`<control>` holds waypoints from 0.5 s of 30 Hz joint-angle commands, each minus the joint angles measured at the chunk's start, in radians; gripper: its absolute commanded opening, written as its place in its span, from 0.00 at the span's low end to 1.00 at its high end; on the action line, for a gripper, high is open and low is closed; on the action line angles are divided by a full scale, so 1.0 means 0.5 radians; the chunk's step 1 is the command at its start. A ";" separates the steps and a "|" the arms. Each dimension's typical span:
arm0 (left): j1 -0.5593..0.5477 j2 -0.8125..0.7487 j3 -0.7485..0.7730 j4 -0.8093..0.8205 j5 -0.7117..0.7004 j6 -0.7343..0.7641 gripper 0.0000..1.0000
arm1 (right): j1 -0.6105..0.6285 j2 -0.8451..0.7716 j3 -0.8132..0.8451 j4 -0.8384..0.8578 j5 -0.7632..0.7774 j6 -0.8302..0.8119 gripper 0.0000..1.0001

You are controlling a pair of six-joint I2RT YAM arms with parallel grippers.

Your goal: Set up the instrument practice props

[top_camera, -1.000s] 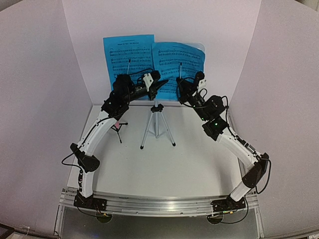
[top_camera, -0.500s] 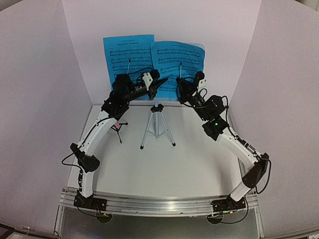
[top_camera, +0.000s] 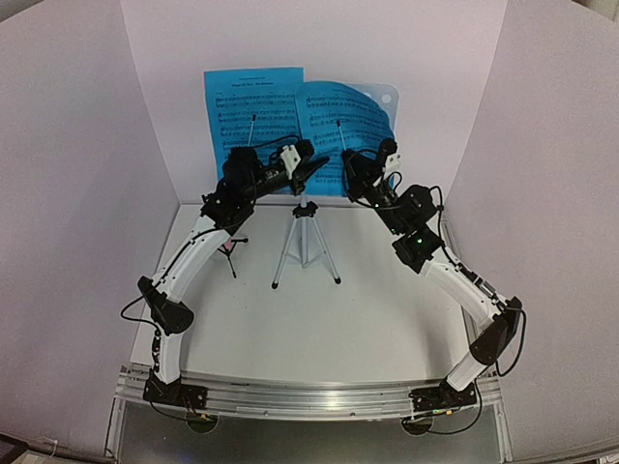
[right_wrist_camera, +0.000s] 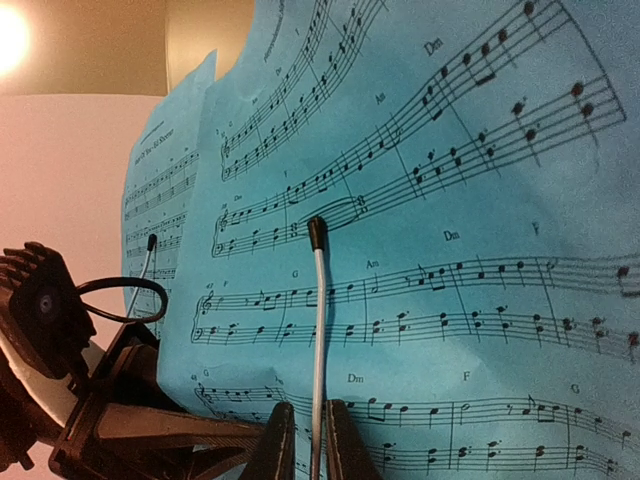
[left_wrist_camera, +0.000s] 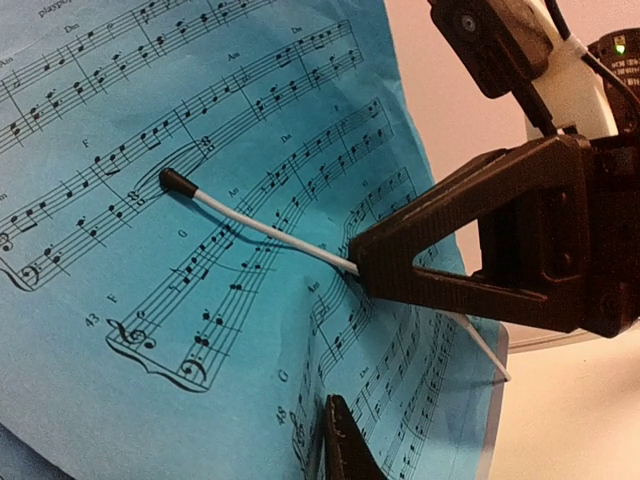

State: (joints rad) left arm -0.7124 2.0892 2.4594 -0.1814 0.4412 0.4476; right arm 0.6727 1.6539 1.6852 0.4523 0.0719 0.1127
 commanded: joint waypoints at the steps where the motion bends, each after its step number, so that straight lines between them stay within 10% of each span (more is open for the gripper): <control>1: 0.006 -0.065 -0.013 0.058 -0.037 0.022 0.15 | 0.004 -0.004 0.062 0.043 0.023 0.029 0.11; 15: 0.004 -0.235 -0.075 -0.021 -0.066 0.033 0.38 | 0.006 -0.117 0.040 -0.007 -0.172 0.099 0.18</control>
State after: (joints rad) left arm -0.7181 2.0678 2.4309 -0.1850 0.4366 0.4576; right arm 0.6727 1.6530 1.6852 0.4503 0.0492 0.1396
